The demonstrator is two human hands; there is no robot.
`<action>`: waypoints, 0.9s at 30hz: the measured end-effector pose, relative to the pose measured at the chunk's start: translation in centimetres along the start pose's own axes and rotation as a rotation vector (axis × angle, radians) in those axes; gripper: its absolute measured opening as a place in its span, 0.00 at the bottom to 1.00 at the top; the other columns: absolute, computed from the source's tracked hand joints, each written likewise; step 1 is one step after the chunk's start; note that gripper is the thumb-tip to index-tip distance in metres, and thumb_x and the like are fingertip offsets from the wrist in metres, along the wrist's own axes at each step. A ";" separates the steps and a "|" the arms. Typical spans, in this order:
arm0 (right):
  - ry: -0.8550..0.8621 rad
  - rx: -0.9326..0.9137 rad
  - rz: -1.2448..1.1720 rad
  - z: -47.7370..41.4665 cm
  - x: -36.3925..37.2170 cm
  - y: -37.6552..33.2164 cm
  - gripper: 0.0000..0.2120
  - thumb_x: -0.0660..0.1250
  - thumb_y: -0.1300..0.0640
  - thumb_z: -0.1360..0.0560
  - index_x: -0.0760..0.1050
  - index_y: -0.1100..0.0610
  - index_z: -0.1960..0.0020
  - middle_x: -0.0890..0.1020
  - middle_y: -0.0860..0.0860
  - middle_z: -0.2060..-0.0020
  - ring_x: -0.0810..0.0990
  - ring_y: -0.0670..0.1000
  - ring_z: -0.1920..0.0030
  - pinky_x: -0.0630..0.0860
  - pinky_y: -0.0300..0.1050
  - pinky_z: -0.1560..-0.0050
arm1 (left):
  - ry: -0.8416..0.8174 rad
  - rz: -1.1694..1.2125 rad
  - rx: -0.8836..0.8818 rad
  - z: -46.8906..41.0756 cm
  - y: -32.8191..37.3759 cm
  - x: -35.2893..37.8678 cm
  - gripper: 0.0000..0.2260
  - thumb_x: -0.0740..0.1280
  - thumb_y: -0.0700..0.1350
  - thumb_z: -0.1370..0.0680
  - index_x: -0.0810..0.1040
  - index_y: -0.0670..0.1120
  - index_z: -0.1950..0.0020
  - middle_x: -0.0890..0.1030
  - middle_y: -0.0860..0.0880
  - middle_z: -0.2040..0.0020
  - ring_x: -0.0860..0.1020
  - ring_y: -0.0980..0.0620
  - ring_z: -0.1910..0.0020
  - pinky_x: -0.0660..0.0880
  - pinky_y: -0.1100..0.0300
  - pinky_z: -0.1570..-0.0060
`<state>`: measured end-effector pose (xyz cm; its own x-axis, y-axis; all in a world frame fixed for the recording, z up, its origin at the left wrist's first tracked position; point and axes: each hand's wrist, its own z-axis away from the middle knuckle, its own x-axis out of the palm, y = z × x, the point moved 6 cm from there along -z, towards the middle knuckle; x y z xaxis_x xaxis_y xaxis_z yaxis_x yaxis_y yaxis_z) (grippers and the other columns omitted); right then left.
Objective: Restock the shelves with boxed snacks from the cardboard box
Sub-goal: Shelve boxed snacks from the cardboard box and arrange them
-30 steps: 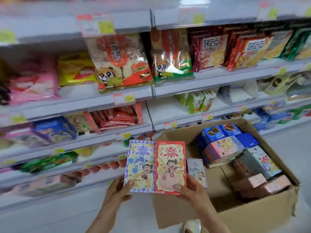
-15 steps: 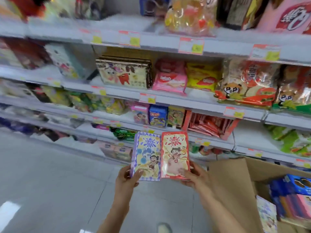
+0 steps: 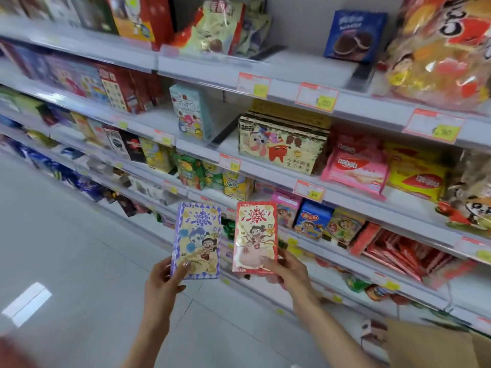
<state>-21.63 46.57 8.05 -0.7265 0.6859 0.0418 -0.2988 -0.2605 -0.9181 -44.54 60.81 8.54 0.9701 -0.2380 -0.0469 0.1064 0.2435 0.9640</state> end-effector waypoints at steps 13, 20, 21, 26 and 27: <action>0.046 -0.096 -0.043 -6.1 20.2 -6.2 0.09 0.71 0.58 0.29 0.79 0.48 0.50 0.84 0.44 0.55 0.81 0.39 0.57 0.74 0.31 0.61 | -0.074 -0.027 0.069 -19.2 7.3 -14.3 0.13 0.68 0.39 0.25 0.74 0.41 0.41 0.79 0.42 0.47 0.77 0.50 0.57 0.73 0.57 0.63; 0.096 -0.114 -0.032 -9.6 26.9 -8.4 0.12 0.71 0.59 0.28 0.79 0.52 0.45 0.85 0.46 0.56 0.80 0.38 0.66 0.73 0.34 0.63 | -0.146 -0.081 0.120 -28.5 11.9 -16.7 0.11 0.67 0.41 0.24 0.75 0.42 0.42 0.79 0.42 0.48 0.78 0.48 0.54 0.74 0.58 0.62; 0.087 -0.123 -0.026 -10.5 27.9 -8.8 0.11 0.71 0.58 0.28 0.79 0.51 0.46 0.84 0.45 0.57 0.80 0.37 0.66 0.73 0.35 0.62 | -0.149 -0.092 0.129 -29.8 12.4 -17.0 0.12 0.67 0.41 0.24 0.75 0.42 0.41 0.79 0.42 0.47 0.78 0.49 0.55 0.74 0.58 0.62; 0.060 -0.201 -0.004 -15.5 33.7 -12.9 0.11 0.71 0.58 0.28 0.78 0.52 0.46 0.84 0.50 0.54 0.82 0.46 0.58 0.73 0.33 0.64 | -0.139 -0.108 0.171 -34.7 14.7 -19.1 0.10 0.67 0.40 0.23 0.75 0.44 0.43 0.80 0.43 0.49 0.77 0.51 0.57 0.74 0.58 0.63; 0.065 -0.208 0.000 -16.4 34.8 -13.8 0.11 0.71 0.58 0.28 0.77 0.51 0.47 0.84 0.52 0.54 0.81 0.51 0.56 0.74 0.37 0.63 | -0.131 -0.108 0.176 -35.5 15.1 -19.7 0.10 0.67 0.40 0.24 0.76 0.44 0.42 0.80 0.43 0.49 0.77 0.52 0.58 0.74 0.60 0.64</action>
<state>-32.64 85.23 15.69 -0.6828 0.7303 0.0222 -0.1594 -0.1192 -0.9800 -54.31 102.59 14.72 0.9175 -0.3763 -0.1288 0.1572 0.0456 0.9865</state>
